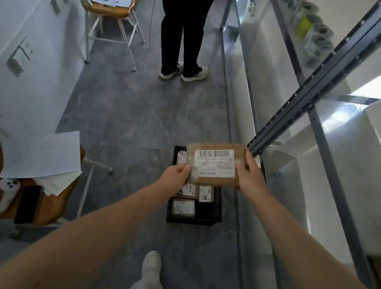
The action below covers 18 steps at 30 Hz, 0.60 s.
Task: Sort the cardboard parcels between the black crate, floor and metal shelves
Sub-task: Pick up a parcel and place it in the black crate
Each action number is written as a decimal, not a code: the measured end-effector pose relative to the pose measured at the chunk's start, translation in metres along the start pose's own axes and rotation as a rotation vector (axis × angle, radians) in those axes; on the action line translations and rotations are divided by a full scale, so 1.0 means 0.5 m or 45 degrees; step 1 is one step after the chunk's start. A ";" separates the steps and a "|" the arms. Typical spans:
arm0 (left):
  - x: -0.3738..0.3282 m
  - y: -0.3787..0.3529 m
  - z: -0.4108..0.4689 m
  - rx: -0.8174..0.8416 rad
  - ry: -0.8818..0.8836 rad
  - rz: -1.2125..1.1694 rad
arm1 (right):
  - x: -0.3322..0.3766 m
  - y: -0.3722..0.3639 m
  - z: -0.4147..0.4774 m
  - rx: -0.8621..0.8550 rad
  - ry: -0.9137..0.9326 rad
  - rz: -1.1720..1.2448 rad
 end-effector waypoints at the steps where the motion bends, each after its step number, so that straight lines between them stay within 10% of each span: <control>1: 0.003 -0.003 0.017 0.008 0.004 0.018 | -0.002 -0.004 0.008 0.003 0.004 -0.019; 18: 0.056 -0.184 0.207 0.054 0.255 0.080 | -0.149 0.002 0.229 0.066 -0.290 0.070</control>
Point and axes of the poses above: each hand's wrist, its own z-axis towards the middle knuckle, its own y-axis out of the back of the hand, x = y × z, the point moved 6 cm from there along z, towards the middle knuckle, and after that the axes turned 15 degrees about -x, right-handed, at the moved point
